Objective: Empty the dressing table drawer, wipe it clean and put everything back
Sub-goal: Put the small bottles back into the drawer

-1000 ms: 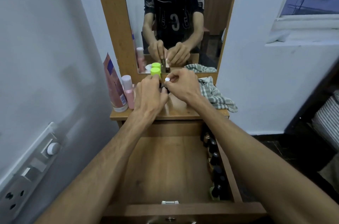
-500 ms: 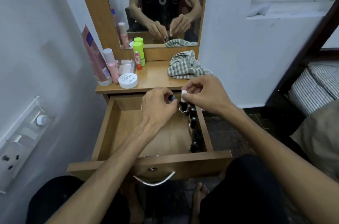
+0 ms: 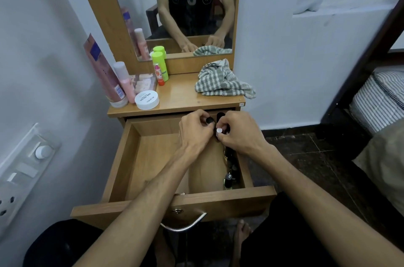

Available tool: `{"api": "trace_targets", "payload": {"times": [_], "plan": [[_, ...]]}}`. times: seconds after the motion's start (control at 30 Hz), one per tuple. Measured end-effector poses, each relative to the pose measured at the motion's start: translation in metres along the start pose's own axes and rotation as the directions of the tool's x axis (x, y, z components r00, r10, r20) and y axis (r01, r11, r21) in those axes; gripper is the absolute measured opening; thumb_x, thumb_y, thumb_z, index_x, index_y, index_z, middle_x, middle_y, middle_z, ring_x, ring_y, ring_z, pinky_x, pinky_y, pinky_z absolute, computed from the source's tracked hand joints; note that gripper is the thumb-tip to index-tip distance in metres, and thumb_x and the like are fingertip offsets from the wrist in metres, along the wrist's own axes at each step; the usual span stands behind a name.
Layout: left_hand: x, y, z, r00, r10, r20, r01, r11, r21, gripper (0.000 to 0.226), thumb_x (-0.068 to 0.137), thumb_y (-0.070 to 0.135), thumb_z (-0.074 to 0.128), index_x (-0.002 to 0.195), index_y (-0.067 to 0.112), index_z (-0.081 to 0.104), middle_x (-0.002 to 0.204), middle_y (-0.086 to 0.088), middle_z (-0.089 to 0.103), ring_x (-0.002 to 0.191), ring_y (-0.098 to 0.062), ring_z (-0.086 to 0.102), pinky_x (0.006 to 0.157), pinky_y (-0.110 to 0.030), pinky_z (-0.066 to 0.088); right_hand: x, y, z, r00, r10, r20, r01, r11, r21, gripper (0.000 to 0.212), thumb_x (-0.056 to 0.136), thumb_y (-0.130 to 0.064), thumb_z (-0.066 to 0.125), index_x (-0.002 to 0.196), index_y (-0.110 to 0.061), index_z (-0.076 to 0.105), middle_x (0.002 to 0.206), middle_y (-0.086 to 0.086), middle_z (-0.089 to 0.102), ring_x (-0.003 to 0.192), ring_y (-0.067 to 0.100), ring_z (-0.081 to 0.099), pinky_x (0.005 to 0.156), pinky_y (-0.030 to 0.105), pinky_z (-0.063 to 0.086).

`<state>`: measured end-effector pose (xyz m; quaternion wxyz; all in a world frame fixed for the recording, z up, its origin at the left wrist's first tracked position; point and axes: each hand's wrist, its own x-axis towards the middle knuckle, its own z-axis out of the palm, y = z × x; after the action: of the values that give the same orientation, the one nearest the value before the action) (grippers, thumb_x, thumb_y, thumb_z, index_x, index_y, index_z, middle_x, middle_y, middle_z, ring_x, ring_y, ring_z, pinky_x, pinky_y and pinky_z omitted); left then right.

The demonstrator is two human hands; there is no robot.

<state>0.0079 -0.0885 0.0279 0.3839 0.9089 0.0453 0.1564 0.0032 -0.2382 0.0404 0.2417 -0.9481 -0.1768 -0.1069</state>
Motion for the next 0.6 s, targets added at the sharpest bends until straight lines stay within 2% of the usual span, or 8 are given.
{"api": "trace_targets", "payload": {"times": [0.13,0.3,0.43,0.6], "plan": [[-0.0009,-0.0036,0.0072,1.000,0.000,0.024,0.000,1.000,-0.010,0.022,0.081,0.023,0.077,0.102,0.019,0.077,0.089,0.009,0.075,0.078,-0.007,0.069,0.073,-0.028,0.059,0.0037,0.0066,0.0054,0.998,0.036,-0.050,-0.036,0.999,0.010,0.005,0.079,-0.024,0.073,0.083,-0.024,0.077,0.075,-0.012,0.058,0.070,0.009,0.055,0.061,0.025,0.040],[-0.0019,-0.0061,0.0072,0.999,-0.005,0.036,0.007,0.999,-0.042,0.022,0.081,0.022,0.077,0.102,0.019,0.077,0.088,0.010,0.074,0.078,-0.003,0.069,0.073,-0.025,0.060,0.0064,0.0030,0.0071,0.998,0.040,-0.043,-0.040,0.999,-0.007,0.012,0.082,-0.024,0.071,0.092,-0.022,0.079,0.076,-0.013,0.059,0.073,0.009,0.056,0.066,0.030,0.051],[-0.0035,-0.0058,0.0040,0.996,-0.024,0.085,0.030,0.998,-0.063,0.026,0.077,0.018,0.075,0.103,0.019,0.077,0.087,0.010,0.074,0.078,-0.001,0.069,0.071,-0.020,0.057,0.0065,0.0006,0.0053,0.998,0.058,-0.034,-0.058,0.998,-0.019,0.014,0.085,-0.026,0.072,0.097,-0.024,0.079,0.075,-0.011,0.064,0.077,0.011,0.061,0.068,0.032,0.053],[-0.0041,-0.0051,0.0012,0.995,-0.071,0.066,0.074,0.996,-0.051,0.031,0.075,0.011,0.068,0.104,0.018,0.077,0.091,0.009,0.075,0.083,-0.007,0.071,0.074,-0.025,0.058,0.0063,-0.0001,0.0042,0.998,0.065,-0.027,-0.065,0.998,-0.011,0.021,0.087,-0.032,0.073,0.107,-0.026,0.077,0.073,-0.014,0.062,0.074,0.005,0.056,0.065,0.026,0.046]]}}
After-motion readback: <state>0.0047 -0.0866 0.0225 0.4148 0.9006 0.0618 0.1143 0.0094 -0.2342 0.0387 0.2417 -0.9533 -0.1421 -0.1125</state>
